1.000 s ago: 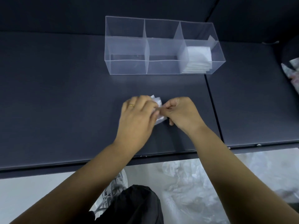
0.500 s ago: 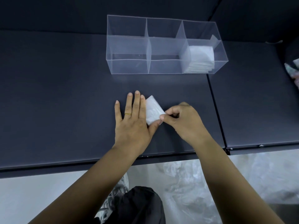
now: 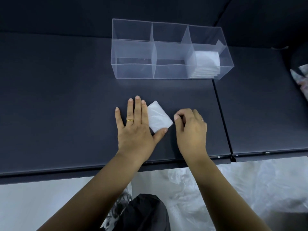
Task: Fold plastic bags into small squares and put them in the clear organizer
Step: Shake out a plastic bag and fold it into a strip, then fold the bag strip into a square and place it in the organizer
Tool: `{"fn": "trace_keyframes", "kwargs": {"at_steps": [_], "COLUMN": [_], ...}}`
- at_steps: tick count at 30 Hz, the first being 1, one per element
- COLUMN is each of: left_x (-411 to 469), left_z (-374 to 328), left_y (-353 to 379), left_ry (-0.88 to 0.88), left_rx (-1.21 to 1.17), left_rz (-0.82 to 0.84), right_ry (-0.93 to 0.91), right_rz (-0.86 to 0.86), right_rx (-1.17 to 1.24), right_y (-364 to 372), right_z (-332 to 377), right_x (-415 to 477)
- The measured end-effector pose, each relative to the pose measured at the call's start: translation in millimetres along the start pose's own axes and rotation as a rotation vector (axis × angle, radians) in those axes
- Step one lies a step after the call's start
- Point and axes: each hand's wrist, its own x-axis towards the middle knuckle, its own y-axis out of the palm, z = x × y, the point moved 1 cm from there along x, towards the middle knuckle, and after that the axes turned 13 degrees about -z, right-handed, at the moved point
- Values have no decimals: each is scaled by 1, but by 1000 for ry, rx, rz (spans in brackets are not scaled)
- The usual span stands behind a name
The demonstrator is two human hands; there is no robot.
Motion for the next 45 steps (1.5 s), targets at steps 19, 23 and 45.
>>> {"fn": "trace_keyframes", "kwargs": {"at_steps": [19, 23, 45], "left_x": [25, 28, -16], "left_z": [23, -1, -25], "left_y": [-68, -78, -10], "left_ry": [20, 3, 79], "left_rx": [-1126, -1335, -583], "left_rz": [464, 428, -155], "right_ry": [-170, -60, 110], "right_rz": [570, 527, 52], "right_rx": [459, 527, -82], "right_y": [-69, -91, -40], "right_z": [32, 22, -29], "right_x": [25, 29, 228]}}
